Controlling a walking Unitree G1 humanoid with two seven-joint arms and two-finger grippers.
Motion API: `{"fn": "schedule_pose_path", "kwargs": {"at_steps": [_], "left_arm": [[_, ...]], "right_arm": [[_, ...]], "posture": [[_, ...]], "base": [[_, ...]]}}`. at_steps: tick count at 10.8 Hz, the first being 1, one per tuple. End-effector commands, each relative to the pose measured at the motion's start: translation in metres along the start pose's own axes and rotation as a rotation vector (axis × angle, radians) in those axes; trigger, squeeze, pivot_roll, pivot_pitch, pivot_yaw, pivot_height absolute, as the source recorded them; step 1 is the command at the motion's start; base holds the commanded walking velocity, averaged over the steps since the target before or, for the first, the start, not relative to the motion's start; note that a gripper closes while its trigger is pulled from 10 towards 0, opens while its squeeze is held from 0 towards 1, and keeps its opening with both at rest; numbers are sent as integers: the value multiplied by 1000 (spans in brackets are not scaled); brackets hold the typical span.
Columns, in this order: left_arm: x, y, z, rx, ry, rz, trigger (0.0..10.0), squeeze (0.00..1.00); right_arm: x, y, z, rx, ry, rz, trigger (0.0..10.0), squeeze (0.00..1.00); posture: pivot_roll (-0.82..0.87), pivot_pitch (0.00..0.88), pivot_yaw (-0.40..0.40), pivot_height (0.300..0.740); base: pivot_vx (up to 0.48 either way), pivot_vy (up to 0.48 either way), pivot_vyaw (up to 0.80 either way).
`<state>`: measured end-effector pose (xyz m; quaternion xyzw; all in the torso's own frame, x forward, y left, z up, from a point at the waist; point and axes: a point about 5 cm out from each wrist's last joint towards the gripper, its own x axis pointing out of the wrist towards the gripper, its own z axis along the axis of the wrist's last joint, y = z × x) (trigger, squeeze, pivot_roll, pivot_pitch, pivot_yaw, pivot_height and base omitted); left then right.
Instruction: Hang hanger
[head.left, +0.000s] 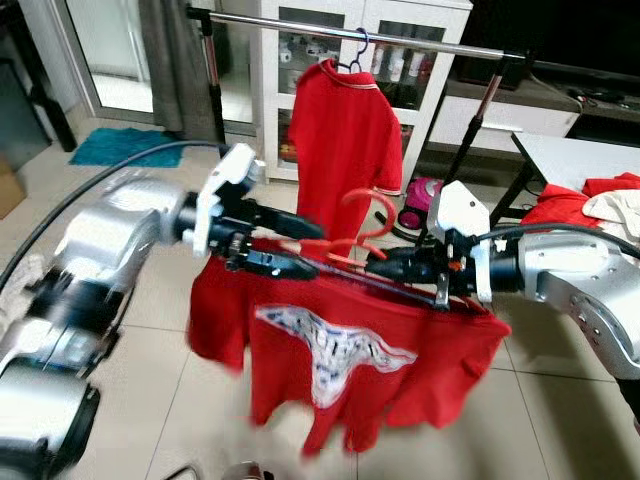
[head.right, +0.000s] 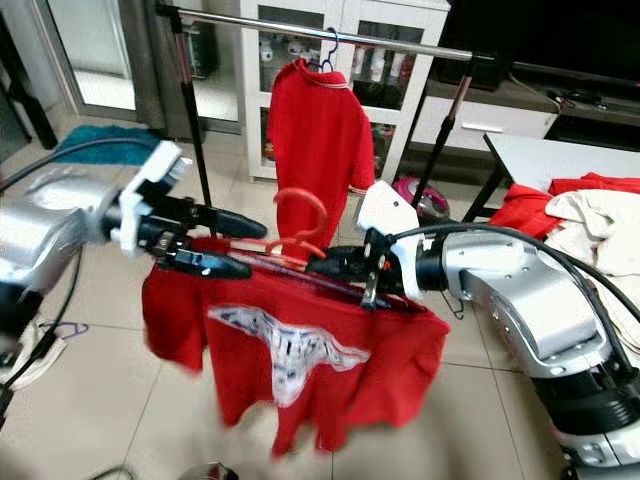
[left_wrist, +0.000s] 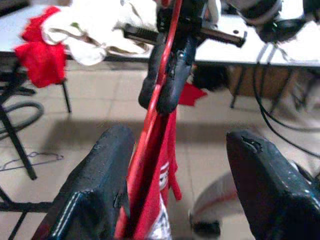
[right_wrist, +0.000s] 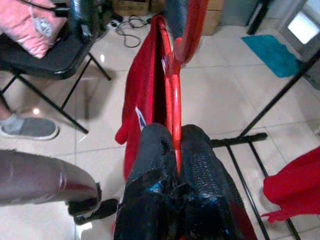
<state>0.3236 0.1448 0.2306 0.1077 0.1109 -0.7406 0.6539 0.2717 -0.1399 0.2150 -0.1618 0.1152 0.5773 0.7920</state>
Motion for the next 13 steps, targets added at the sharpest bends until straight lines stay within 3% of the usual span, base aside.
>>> {"fn": "schedule_pose_path", "kwargs": {"at_steps": [1,2,3,13], "left_arm": [[5,3,3,32,46,-41,10000,0],[7,4,3,32,54,-53,3255,0],[11,7,4,42,74,-61,0,0],[40,26,-9,145,214,2,0,0]], "right_arm": [[-2,4,3,-18,2,23,10000,0],[-2,5,3,-22,6,30,10000,0],[-2,6,3,-30,21,37,10000,0],[4,7,8,-59,41,54,10000,0]], "posture": [[75,0,-30,740],[73,0,-31,740],[70,0,-30,740],[74,0,-32,740]], "base": [[0,0,0],[0,0,0],[0,0,0],[0,0,0]]}}
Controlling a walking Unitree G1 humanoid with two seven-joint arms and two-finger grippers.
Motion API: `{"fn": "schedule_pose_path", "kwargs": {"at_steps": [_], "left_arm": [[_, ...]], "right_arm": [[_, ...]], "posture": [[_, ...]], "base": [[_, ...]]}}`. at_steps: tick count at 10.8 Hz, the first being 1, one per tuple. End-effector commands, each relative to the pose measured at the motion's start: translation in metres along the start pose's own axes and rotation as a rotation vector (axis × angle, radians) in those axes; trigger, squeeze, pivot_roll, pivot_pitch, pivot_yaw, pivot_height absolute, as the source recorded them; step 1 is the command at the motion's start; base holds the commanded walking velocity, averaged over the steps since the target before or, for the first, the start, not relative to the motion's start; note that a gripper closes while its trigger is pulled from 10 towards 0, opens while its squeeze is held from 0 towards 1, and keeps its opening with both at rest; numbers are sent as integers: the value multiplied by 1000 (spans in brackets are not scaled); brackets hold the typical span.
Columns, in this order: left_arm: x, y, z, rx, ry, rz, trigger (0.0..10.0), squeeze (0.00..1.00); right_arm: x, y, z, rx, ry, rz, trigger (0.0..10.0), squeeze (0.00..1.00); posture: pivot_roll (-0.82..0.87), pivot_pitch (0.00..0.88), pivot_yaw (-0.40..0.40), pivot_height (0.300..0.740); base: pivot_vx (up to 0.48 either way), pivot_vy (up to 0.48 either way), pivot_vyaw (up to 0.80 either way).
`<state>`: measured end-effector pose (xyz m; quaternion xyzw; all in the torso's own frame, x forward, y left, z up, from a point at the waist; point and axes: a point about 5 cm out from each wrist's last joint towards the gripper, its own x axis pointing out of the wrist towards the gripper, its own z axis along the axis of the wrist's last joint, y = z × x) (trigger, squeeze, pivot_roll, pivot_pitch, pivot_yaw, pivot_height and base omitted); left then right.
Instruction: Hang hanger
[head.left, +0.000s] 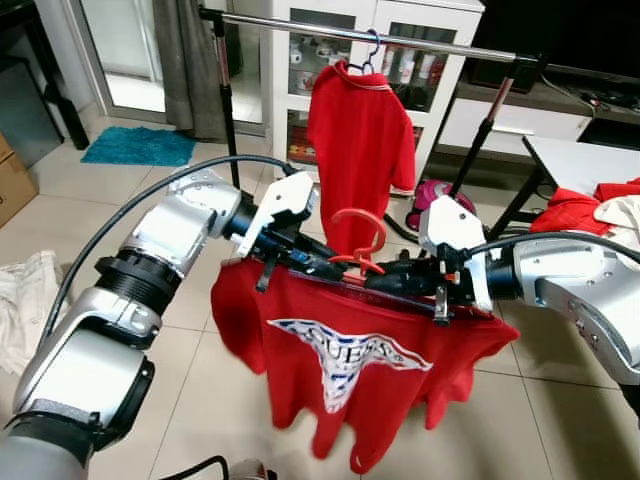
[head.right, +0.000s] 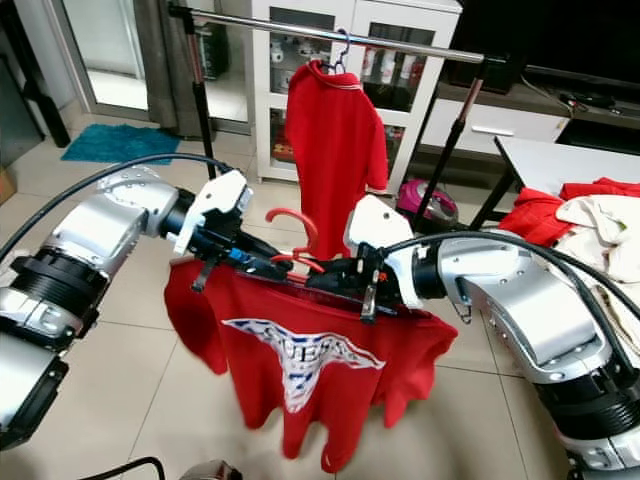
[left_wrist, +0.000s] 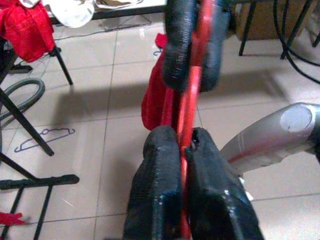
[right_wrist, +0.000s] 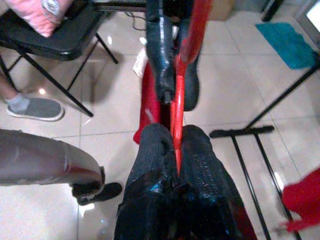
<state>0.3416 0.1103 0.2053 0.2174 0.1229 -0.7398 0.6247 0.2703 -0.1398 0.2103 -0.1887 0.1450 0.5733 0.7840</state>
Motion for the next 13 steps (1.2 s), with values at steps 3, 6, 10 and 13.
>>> {"fn": "schedule_pose_path", "kwargs": {"at_steps": [3,6,10,13], "left_arm": [[1,6,7,22,-35,34,0,0],[-8,-3,0,-20,-91,12,0,0],[-18,-11,-26,-126,-31,124,0,0],[-18,-10,-34,-220,-103,324,0,0]], "right_arm": [[2,5,14,-53,-48,47,10000,0],[-1,8,14,-18,-65,70,10000,1000],[-34,-15,22,4,-230,-135,10000,1000],[-38,-15,10,131,-277,-318,10000,1000]], "posture": [[76,0,-28,740],[77,0,-33,740],[78,0,-38,740],[79,0,-37,740]], "base": [[0,0,0],[0,0,0],[0,0,0],[0,0,0]]}}
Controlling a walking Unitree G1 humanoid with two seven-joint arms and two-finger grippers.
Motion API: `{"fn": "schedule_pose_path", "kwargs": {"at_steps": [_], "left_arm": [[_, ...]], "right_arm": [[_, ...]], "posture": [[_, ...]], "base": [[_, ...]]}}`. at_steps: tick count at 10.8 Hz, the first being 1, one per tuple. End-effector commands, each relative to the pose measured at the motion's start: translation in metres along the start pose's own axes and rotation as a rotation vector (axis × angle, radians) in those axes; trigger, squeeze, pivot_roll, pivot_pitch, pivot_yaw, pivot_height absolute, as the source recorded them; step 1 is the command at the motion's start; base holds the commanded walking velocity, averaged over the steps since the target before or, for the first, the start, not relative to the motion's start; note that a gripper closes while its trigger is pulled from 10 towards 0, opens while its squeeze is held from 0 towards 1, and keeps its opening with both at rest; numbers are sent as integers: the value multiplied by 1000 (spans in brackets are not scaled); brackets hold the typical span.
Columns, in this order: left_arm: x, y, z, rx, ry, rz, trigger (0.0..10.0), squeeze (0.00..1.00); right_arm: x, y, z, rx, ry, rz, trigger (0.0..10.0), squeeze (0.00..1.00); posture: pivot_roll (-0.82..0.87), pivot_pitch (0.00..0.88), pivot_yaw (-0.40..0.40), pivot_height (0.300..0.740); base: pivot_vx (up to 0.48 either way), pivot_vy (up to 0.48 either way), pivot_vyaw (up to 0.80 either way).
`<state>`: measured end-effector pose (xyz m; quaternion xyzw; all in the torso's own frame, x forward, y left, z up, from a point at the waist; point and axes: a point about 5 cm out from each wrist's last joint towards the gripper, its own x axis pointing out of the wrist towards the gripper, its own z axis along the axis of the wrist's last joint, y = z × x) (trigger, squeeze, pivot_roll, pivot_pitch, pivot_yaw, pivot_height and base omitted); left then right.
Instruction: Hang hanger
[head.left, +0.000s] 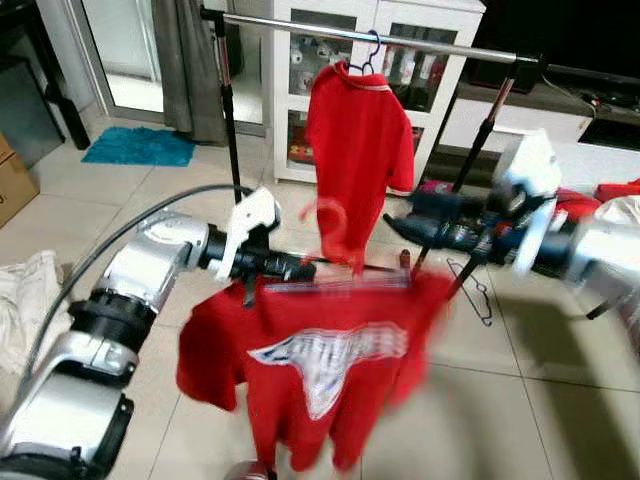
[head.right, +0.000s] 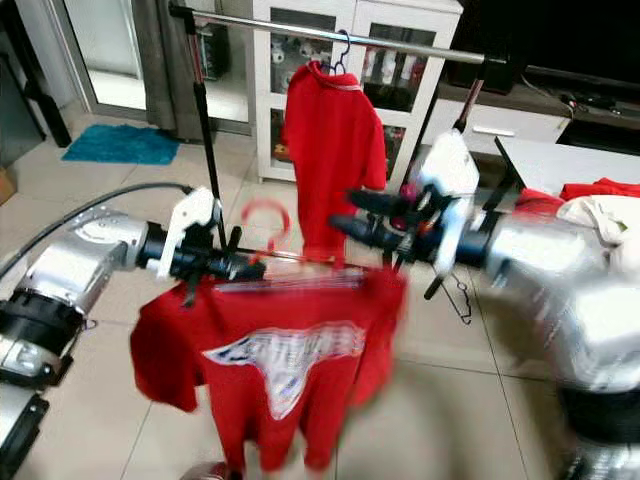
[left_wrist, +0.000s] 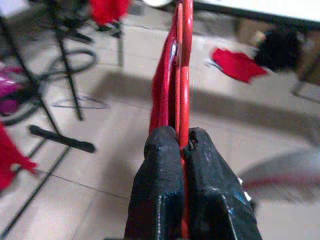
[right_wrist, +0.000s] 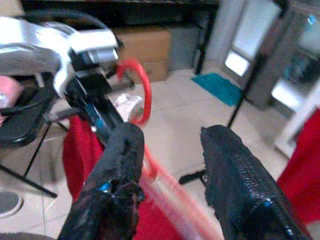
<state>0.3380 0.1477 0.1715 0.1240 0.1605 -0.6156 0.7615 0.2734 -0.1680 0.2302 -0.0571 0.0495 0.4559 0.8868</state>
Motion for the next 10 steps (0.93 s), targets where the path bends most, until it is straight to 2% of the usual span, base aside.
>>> {"fn": "schedule_pose_path", "kwargs": {"at_steps": [1,2,3,4,5,6,10], "left_arm": [[3,1,14,17,-97,61,0,0],[7,-1,12,-9,-153,123,0,0],[9,-4,12,-23,-171,132,0,0],[10,-7,12,-34,-179,147,0,0],[11,-8,11,-46,-182,176,0,0],[10,-9,11,-55,-187,201,0,0],[7,-13,12,-68,-191,213,0,0]], "right_arm": [[2,-1,-8,46,-5,-127,10000,1000],[11,1,-25,132,-6,-290,10000,1000],[17,5,-31,131,16,-341,10000,694],[23,7,-39,202,26,-469,10000,0],[28,4,-49,256,59,-648,10000,0],[29,2,-53,285,66,-768,10000,0],[33,-3,-52,312,66,-904,10000,0]], "posture": [[79,0,-30,740],[74,0,-25,740],[71,0,-21,740],[67,0,-18,740],[78,12,-23,740],[82,18,-27,740],[83,25,-27,740]], "base": [[0,0,0],[0,0,0],[0,0,0],[0,0,0],[0,0,0],[0,0,0],[0,0,0]]}}
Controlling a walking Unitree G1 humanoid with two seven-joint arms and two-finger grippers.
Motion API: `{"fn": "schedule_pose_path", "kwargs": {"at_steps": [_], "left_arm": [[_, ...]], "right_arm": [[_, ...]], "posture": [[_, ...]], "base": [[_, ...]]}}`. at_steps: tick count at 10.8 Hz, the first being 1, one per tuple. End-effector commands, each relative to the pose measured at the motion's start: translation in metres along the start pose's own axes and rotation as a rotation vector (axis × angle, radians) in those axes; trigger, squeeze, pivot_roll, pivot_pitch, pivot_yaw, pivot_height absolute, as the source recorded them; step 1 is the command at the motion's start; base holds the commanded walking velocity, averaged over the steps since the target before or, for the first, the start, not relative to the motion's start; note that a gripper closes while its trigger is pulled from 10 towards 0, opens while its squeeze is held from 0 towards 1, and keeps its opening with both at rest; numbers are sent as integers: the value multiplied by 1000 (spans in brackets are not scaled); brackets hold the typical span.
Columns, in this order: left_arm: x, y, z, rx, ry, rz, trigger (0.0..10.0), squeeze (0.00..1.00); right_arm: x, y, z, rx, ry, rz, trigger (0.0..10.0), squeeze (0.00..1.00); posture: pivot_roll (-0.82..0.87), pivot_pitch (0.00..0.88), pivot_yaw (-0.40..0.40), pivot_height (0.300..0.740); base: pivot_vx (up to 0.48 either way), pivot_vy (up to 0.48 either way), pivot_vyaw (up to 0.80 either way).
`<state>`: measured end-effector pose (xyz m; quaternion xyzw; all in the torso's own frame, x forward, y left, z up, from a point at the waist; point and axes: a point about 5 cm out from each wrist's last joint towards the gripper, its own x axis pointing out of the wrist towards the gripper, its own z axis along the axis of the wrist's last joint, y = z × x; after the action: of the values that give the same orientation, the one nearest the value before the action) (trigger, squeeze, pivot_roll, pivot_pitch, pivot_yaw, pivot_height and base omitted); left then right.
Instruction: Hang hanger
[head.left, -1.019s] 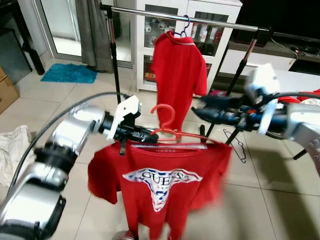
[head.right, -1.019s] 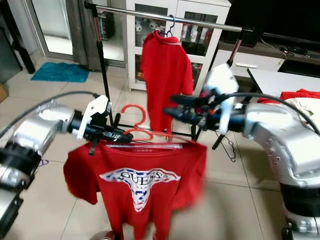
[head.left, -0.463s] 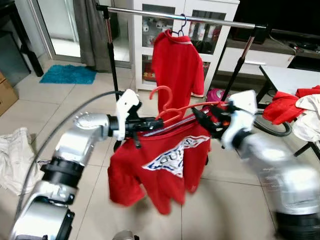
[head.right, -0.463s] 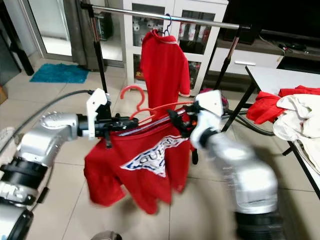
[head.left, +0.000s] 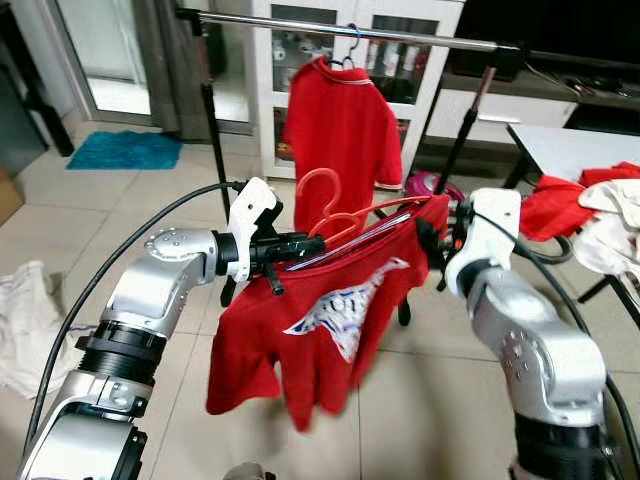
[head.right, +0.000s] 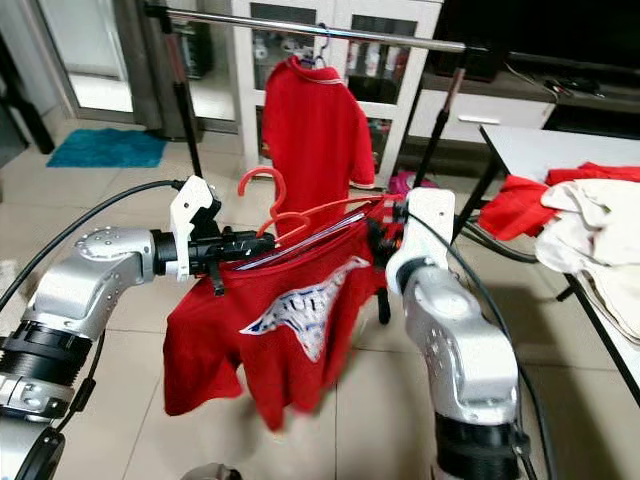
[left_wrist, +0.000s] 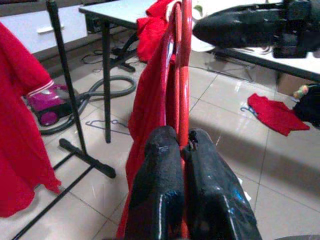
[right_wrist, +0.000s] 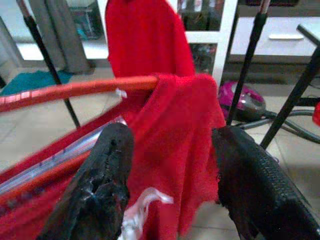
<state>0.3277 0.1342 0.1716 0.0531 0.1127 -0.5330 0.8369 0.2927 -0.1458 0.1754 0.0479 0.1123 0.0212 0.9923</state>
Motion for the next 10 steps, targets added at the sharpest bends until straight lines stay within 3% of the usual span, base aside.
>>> {"fn": "schedule_pose_path", "kwargs": {"at_steps": [1,3,4,6,7,10], "left_arm": [[-1,-2,9,23,-32,-11,0,0],[0,-5,9,21,-30,-24,0,0],[0,-7,10,20,-31,-29,0,0],[-1,-8,11,22,-27,-47,0,0],[-1,-9,10,21,-24,-49,0,0],[0,-10,10,18,-19,-54,0,0]], "right_arm": [[2,-2,0,24,0,-11,10000,0],[6,3,1,88,-3,9,10000,0],[10,0,3,54,-4,-11,10000,0],[13,-5,3,47,-14,-38,8392,0],[15,-8,6,55,-27,-48,4314,0],[16,-8,6,57,-39,-52,1608,0]], "posture": [[83,25,-27,740],[85,25,-28,740],[85,25,-28,740],[89,23,-30,740],[89,23,-30,740],[88,22,-27,740]], "base": [[0,0,0],[0,0,0],[0,0,0],[0,0,0],[0,0,0],[0,0,0]]}}
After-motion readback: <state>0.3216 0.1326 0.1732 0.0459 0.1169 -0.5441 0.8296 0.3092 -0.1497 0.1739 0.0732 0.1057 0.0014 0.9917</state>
